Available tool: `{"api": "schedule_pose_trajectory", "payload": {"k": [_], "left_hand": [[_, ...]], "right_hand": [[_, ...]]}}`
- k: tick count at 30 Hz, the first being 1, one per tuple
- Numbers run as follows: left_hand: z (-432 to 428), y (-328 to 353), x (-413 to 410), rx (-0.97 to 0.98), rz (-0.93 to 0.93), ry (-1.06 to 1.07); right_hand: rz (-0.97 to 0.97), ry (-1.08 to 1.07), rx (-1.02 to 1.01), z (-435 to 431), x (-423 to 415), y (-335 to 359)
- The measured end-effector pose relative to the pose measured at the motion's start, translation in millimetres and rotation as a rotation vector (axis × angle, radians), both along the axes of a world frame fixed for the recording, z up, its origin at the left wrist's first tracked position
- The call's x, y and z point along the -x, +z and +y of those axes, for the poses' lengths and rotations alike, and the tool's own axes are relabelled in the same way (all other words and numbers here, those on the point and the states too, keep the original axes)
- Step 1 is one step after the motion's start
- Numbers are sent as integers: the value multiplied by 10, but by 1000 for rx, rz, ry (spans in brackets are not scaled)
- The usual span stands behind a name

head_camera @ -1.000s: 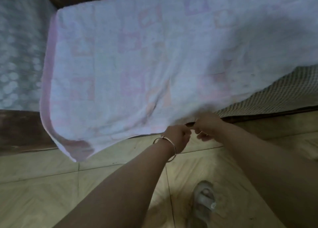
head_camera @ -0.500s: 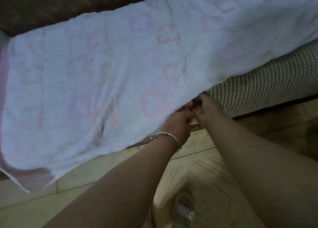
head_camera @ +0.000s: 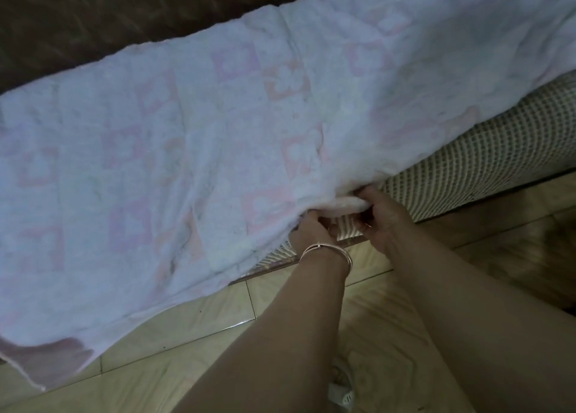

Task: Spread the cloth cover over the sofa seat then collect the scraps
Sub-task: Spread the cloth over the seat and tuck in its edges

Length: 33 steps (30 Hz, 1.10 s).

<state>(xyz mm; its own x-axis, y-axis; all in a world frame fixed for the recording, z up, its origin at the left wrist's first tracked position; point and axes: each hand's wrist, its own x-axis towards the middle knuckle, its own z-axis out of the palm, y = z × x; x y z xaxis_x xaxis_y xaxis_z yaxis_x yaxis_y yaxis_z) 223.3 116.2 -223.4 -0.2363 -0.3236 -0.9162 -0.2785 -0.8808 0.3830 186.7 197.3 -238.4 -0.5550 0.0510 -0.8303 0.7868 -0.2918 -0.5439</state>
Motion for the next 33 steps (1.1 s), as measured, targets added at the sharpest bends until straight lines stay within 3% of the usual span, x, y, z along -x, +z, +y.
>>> {"api": "schedule_pose_trajectory", "payload": {"k": [4, 8, 12, 17, 22, 27, 33], "left_hand": [[-74, 46, 16, -92, -11, 147], [-65, 33, -30, -136, 40, 225], [-34, 19, -91, -113, 45, 221], [48, -5, -116, -95, 97, 308], [180, -80, -208, -34, 158, 383], [322, -76, -216, 36, 180, 450], [368, -17, -244, 49, 285, 508]], "right_hand": [[61, -182, 260, 51, 56, 79], [33, -385, 377, 121, 159, 139], [115, -191, 376, 142, 338, 203], [234, -55, 542, 340, 383, 200], [129, -62, 482, 547, 414, 178], [185, 131, 536, 509, 494, 340], [42, 276, 430, 661, 433, 178]]}}
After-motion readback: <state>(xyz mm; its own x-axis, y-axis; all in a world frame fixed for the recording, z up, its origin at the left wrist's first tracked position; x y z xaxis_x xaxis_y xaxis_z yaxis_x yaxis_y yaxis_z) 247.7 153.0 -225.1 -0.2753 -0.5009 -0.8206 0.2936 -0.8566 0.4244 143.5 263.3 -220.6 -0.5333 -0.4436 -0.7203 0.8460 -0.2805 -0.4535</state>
